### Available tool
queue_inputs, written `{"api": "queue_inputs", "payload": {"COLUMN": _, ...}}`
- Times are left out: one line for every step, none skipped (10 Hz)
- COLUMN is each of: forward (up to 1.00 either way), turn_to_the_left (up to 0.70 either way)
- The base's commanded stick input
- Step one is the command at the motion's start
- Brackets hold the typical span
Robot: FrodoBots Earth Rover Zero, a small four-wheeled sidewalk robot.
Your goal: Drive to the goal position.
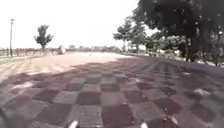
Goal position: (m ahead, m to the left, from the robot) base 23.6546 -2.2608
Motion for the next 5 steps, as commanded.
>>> {"api": "queue_inputs", "payload": {"forward": 0.70, "turn_to_the_left": 0.00}}
{"api": "queue_inputs", "payload": {"forward": 0.70, "turn_to_the_left": 0.00}}
{"api": "queue_inputs", "payload": {"forward": 0.70, "turn_to_the_left": 0.00}}
{"api": "queue_inputs", "payload": {"forward": 0.70, "turn_to_the_left": 0.00}}
{"api": "queue_inputs", "payload": {"forward": 0.70, "turn_to_the_left": 0.00}}
